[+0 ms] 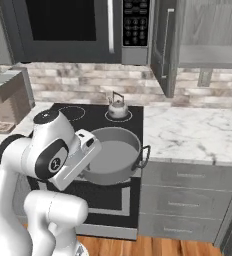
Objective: Pick the kettle from the cabinet and place it on a stove burner. Then pick the pot from the counter and place it on another stove burner. Finally, turn both burners on.
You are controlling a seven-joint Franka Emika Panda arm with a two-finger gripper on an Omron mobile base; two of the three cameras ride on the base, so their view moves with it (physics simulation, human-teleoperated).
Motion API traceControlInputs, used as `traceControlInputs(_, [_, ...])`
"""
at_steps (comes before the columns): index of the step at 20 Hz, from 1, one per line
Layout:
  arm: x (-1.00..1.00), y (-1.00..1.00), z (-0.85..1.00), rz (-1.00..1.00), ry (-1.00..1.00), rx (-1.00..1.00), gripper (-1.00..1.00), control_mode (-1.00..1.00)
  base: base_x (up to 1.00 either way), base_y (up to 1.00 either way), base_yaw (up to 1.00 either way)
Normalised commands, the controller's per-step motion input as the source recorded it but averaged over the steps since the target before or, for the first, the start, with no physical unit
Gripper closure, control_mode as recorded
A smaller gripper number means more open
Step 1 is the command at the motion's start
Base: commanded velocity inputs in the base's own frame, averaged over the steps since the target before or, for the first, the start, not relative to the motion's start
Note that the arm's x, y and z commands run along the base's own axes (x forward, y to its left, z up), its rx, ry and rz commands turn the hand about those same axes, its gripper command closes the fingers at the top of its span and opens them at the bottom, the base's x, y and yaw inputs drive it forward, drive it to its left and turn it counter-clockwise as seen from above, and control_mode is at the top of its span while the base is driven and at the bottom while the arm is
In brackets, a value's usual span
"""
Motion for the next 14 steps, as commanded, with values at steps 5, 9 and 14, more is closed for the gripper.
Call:
traceControlInputs(5, [0.00, 0.00, 0.00, 0.00, 0.00, 0.00, 1.00, 1.00, 0.00, 0.66, -0.23])
traceControlInputs(9, [0.00, 0.00, 0.00, 0.00, 0.00, 0.00, 1.00, 1.00, 0.04, 0.63, -0.25])
traceControlInputs(14, [0.00, 0.00, 0.00, 0.00, 0.00, 0.00, 1.00, 1.00, 0.16, 0.57, -0.24])
